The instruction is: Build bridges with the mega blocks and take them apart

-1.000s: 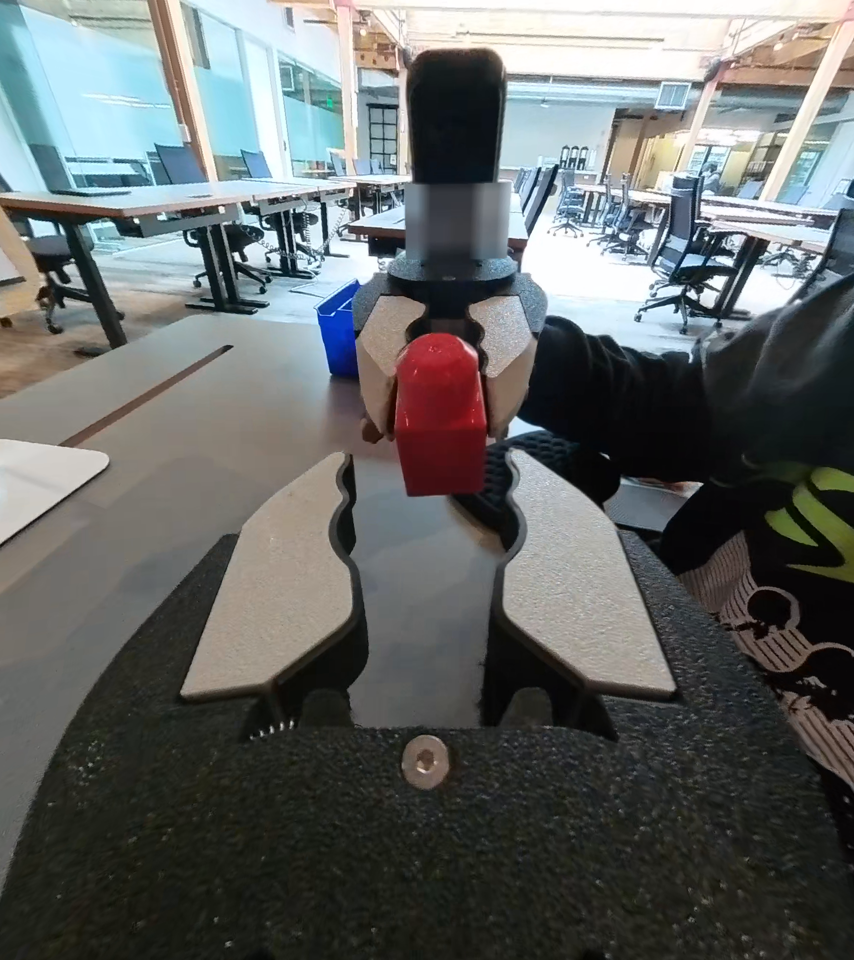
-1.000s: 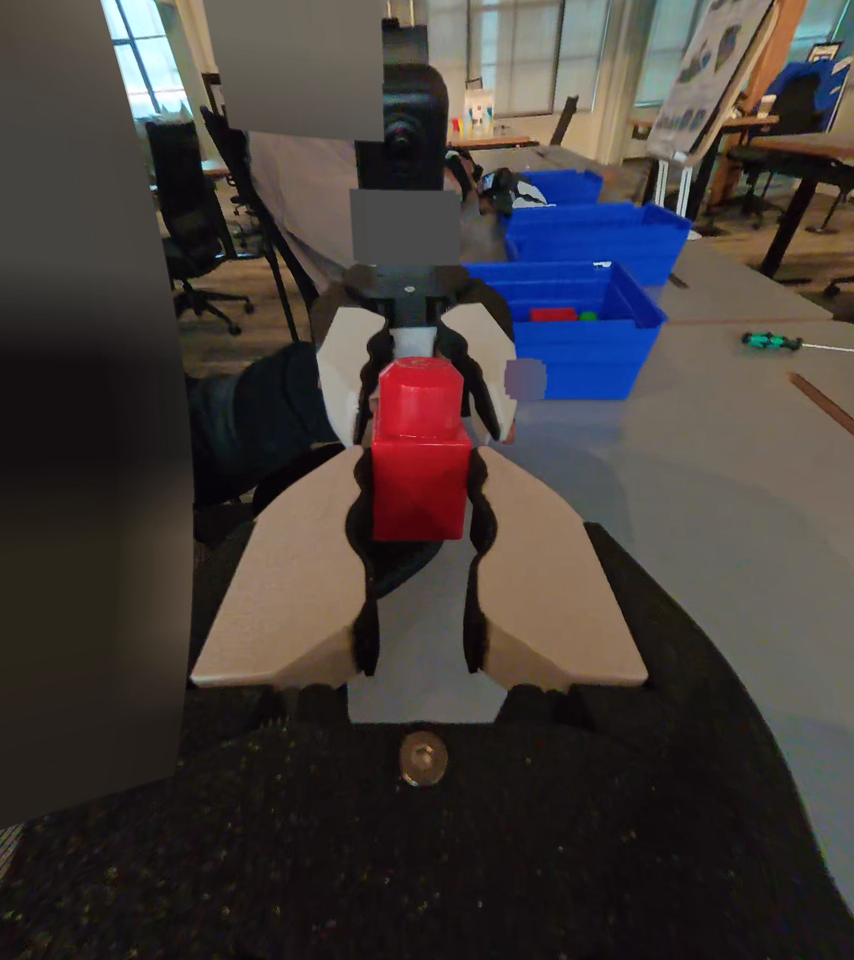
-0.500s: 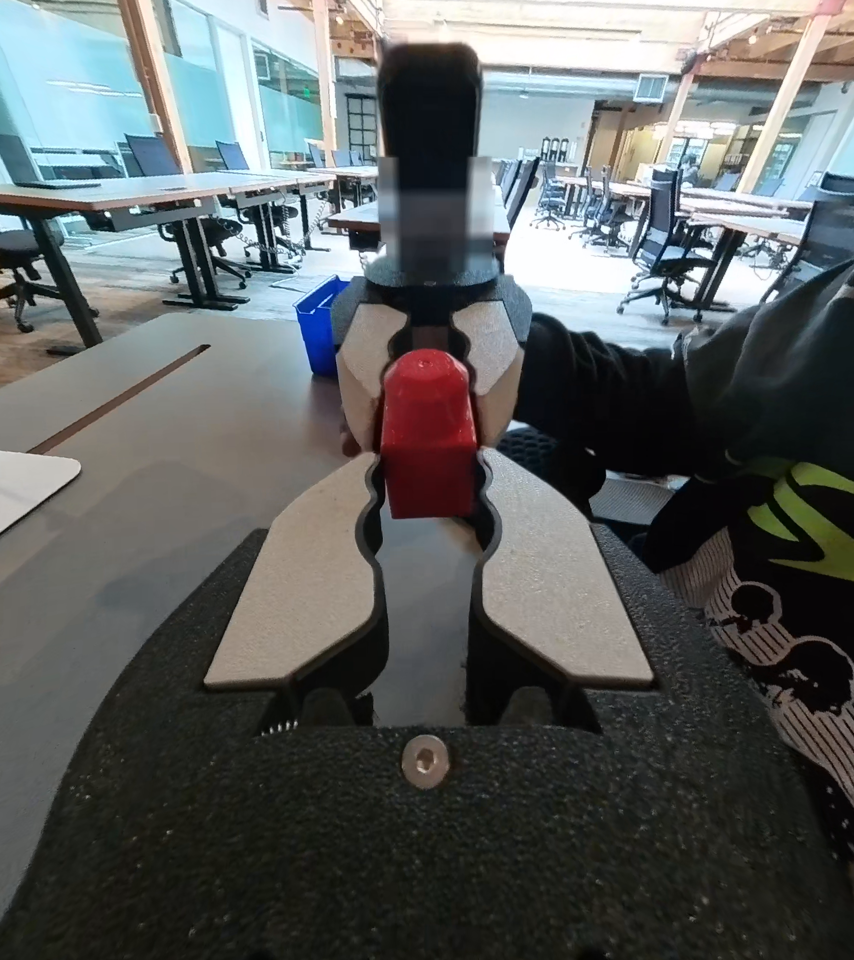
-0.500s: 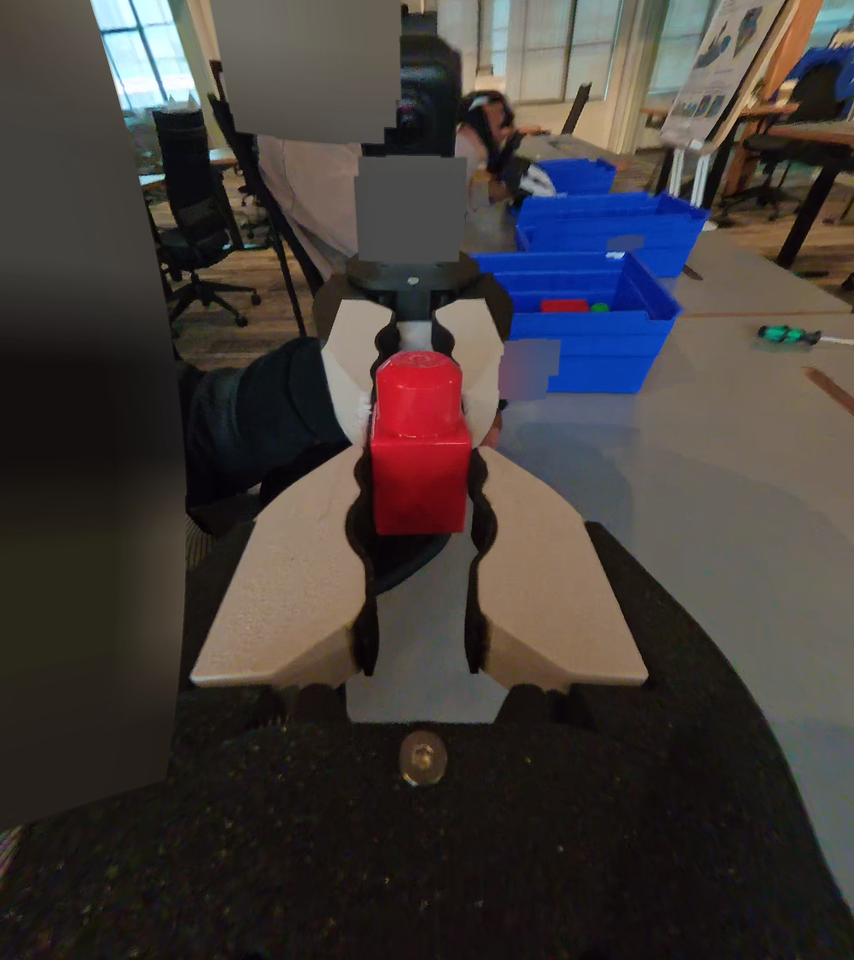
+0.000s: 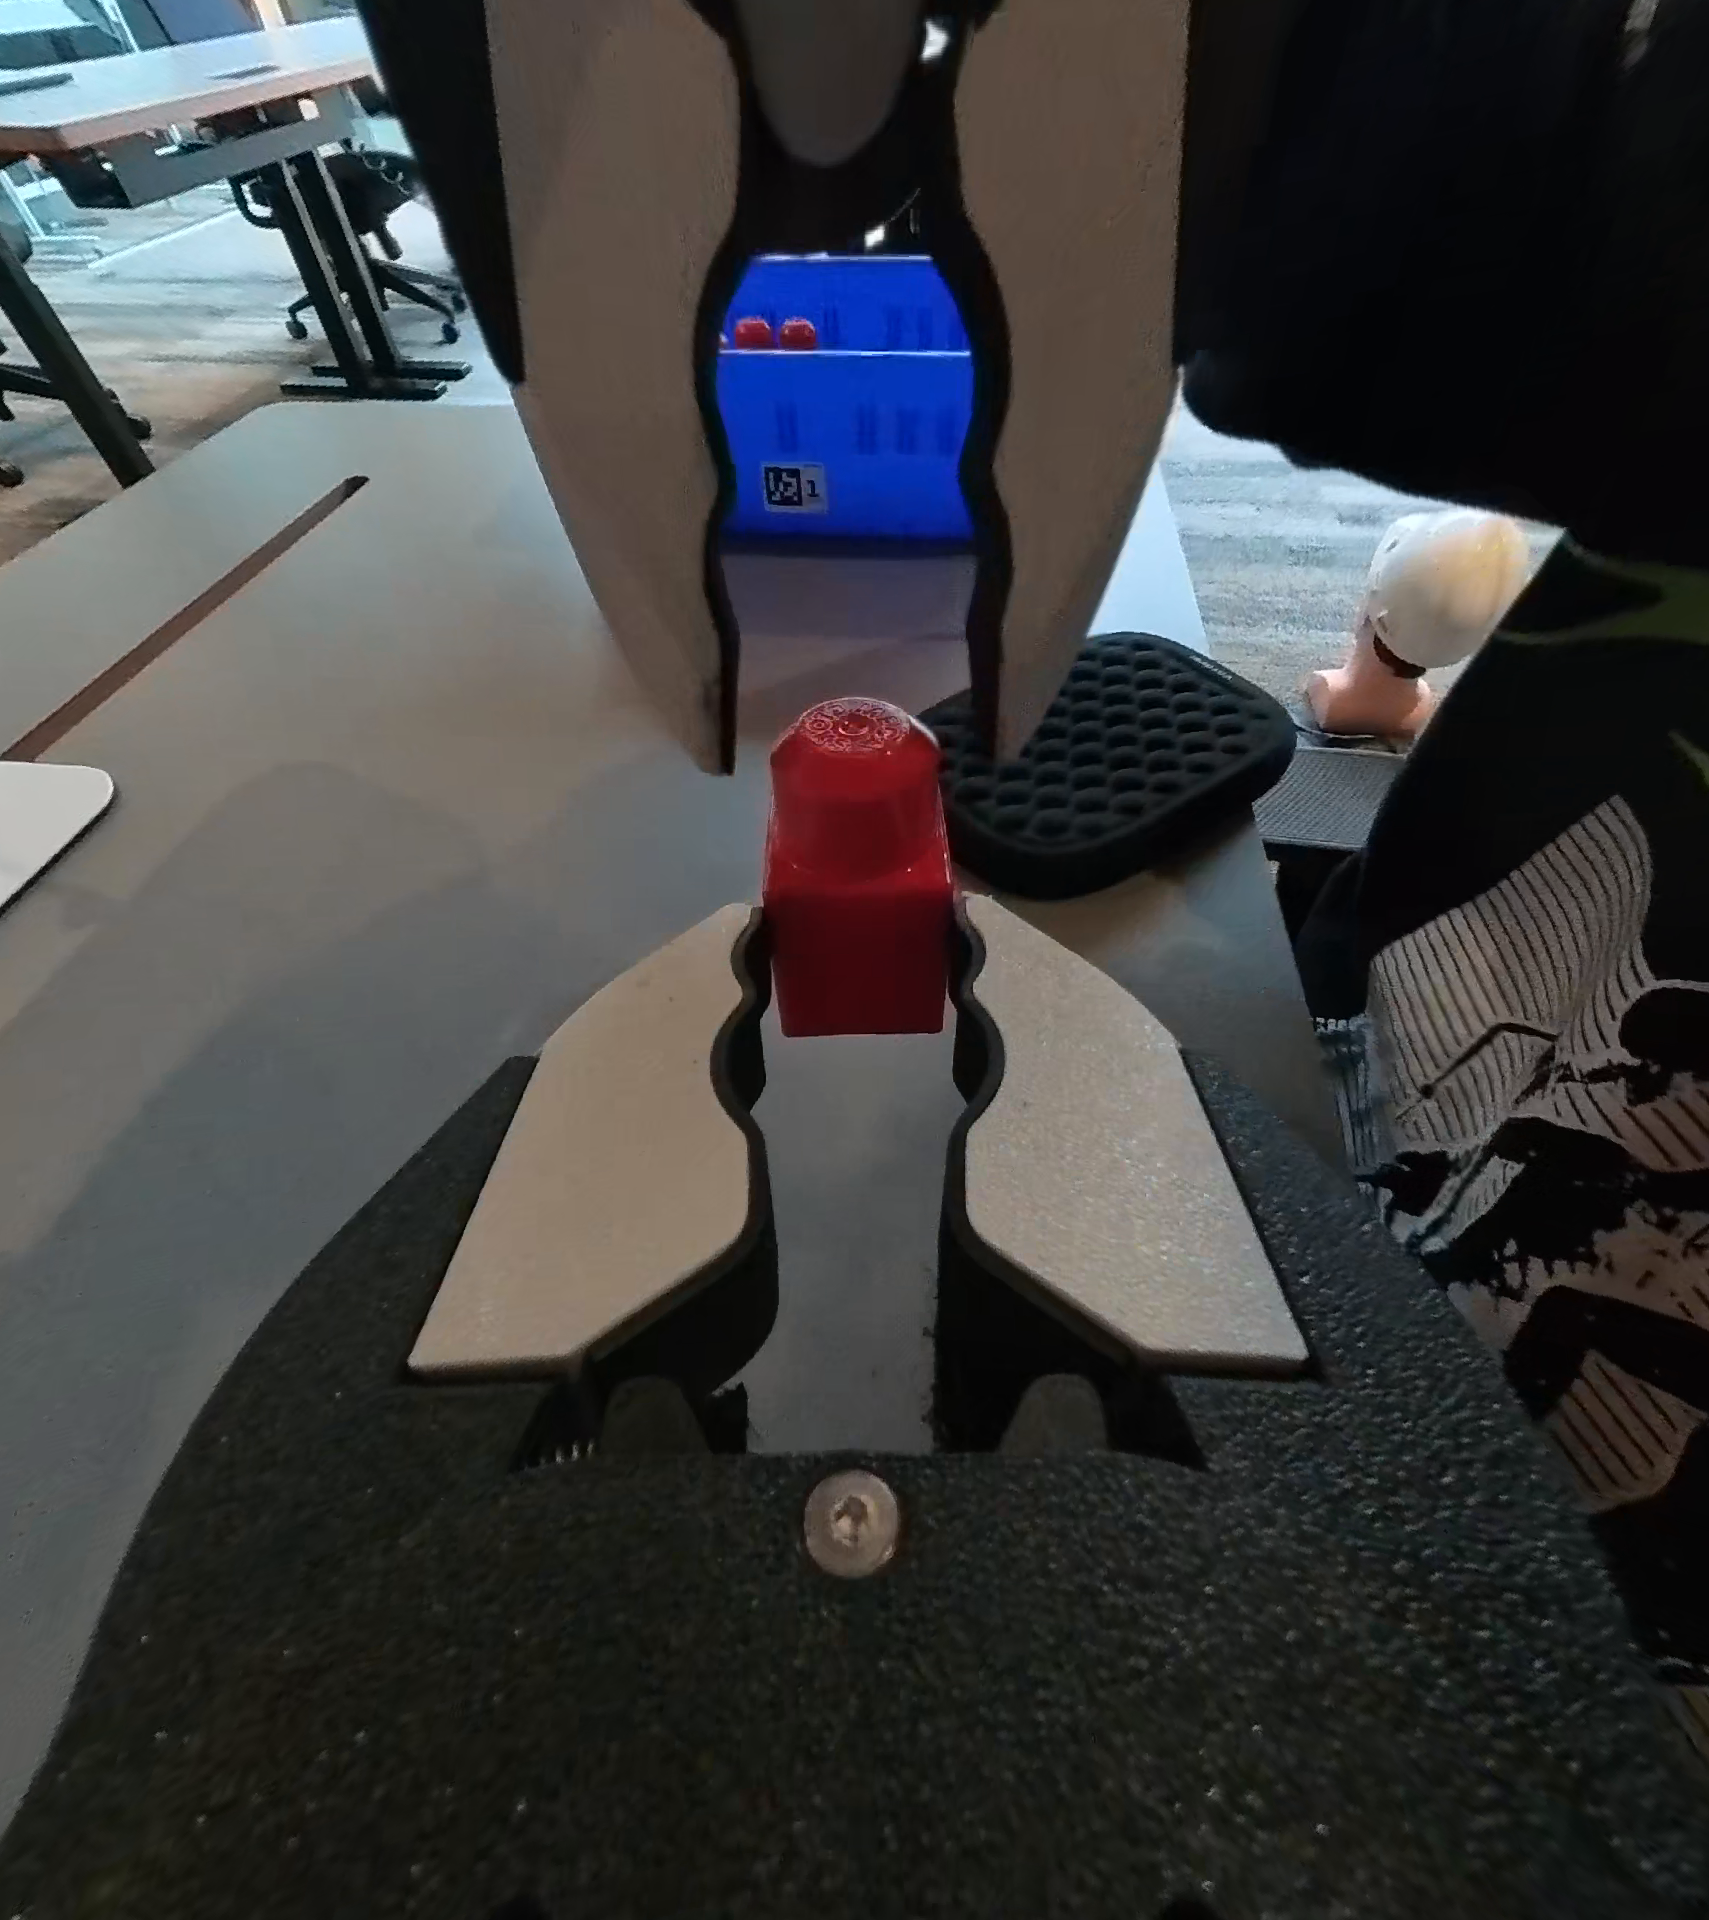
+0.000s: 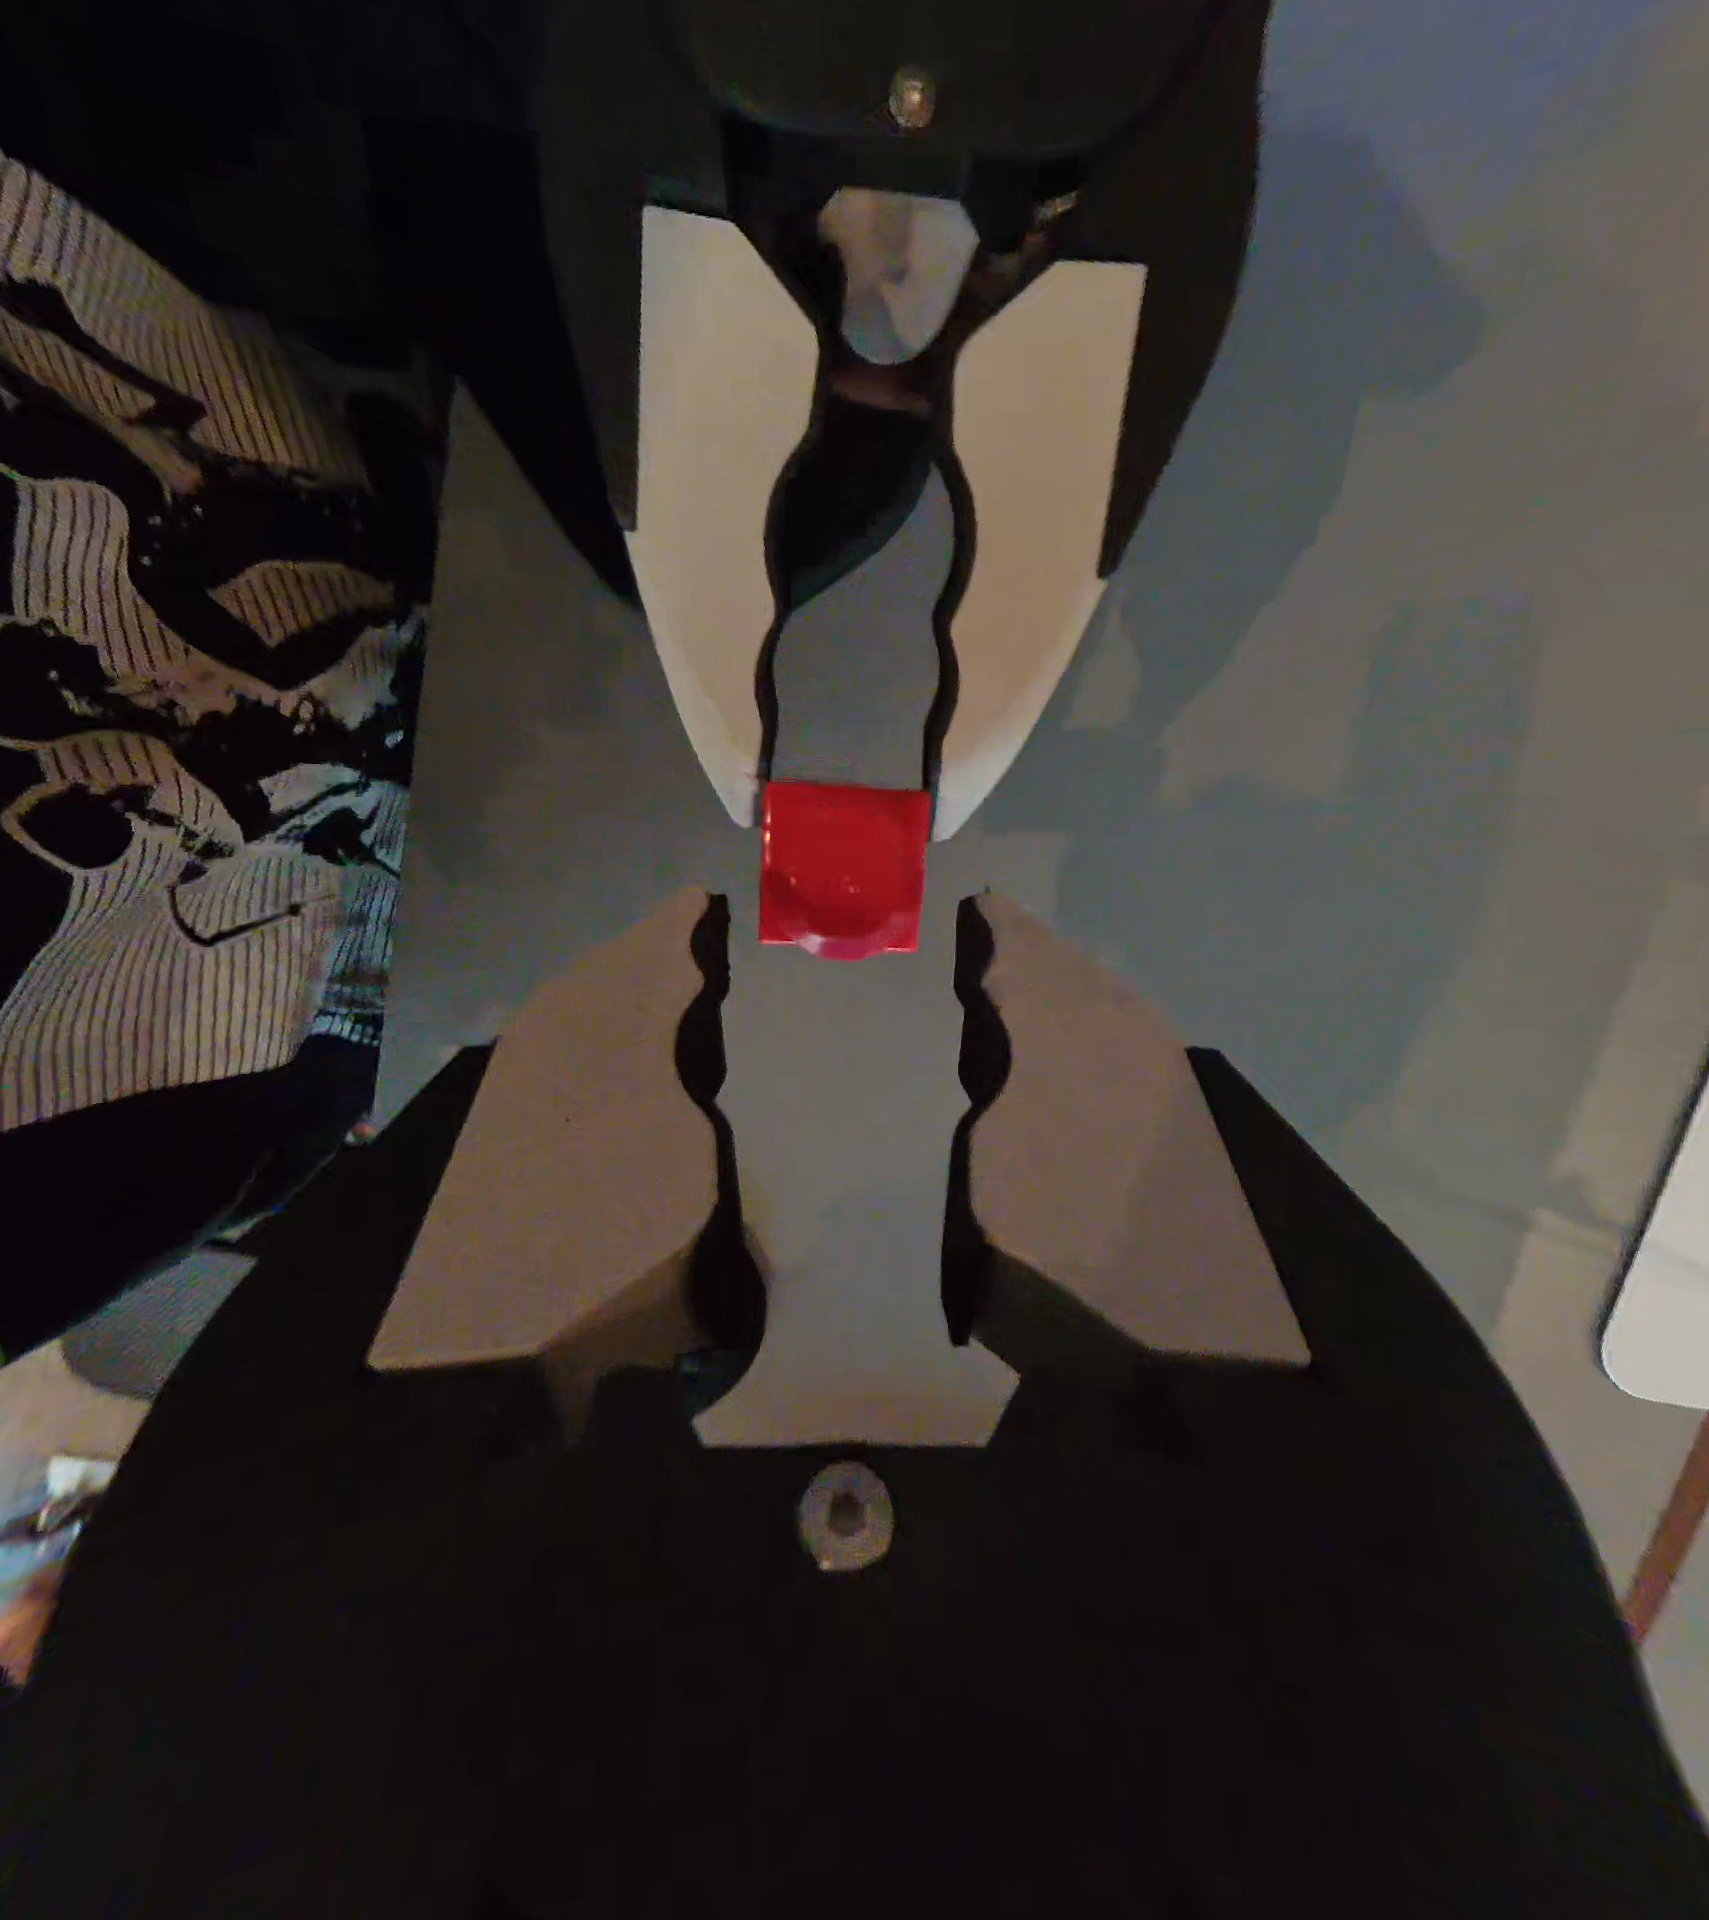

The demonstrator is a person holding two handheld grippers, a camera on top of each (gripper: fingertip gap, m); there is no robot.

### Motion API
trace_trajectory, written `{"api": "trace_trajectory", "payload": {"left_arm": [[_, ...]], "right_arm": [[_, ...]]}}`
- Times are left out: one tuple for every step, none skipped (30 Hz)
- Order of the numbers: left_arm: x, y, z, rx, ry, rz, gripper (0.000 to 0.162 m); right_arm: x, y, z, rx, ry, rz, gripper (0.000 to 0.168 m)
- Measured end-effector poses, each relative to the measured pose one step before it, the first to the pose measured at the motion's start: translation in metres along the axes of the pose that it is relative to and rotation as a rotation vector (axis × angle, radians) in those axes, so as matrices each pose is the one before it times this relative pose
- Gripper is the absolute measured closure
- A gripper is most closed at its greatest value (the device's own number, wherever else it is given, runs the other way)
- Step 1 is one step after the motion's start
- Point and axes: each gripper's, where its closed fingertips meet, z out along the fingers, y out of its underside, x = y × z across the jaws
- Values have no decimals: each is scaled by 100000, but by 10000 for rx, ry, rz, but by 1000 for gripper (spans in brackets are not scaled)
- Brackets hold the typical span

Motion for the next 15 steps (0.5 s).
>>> {"api": "trace_trajectory", "payload": {"left_arm": [[0, 24, -5, 19, 19, 2, 129], [20, 3, -27, 35, 17, 4, 129], [-12, -14, -45, 37, -7, 5, 129], [-14, 5, -38, 16, 0, -7, 129], [-4, 14, -32, 6, 11, 0, 129], [21, 43, 10, -4, 17, 3, 129], [-3, 79, 13, -18, 2, -1, 129], [-50, 83, 15, -13, -22, -8, 129], [-91, 94, 12, -3, -73, -5, 129], [-171, 71, -56, 8, -158, 12, 129], [-268, 47, -146, 36, -256, 32, 129], [-288, 132, -276, 22, -279, 48, 121], [-332, 285, -362, -36, -308, -23, 109], [-338, 419, -429, -85, -299, -111, 103], [-306, 443, -482, -68, -282, -139, 100]], "right_arm": [[-82, -44, 220, -212, -50, -54, 127], [-7, -65, 162, -130, -6, -36, 129], [-28, -46, 132, -74, -34, -14, 130], [-20, -80, 146, -12, -34, -39, 132], [17, -144, 108, 52, -1, -51, 135], [108, -67, 85, 18, 41, 11, 139], [63, 17, 82, -47, 12, 4, 140], [30, 63, 87, -76, 12, -53, 140], [92, 21, 81, -68, 68, -60, 140], [142, 34, 76, -72, 93, -28, 140], [222, 89, 78, -89, 110, 12, 140], [257, 163, 114, -122, 94, 52, 140], [256, 330, 178, -180, 78, 12, 140], [235, 312, 265, -131, 52, 17, 140], [181, 329, 340, -100, -3, 59, 140]]}}
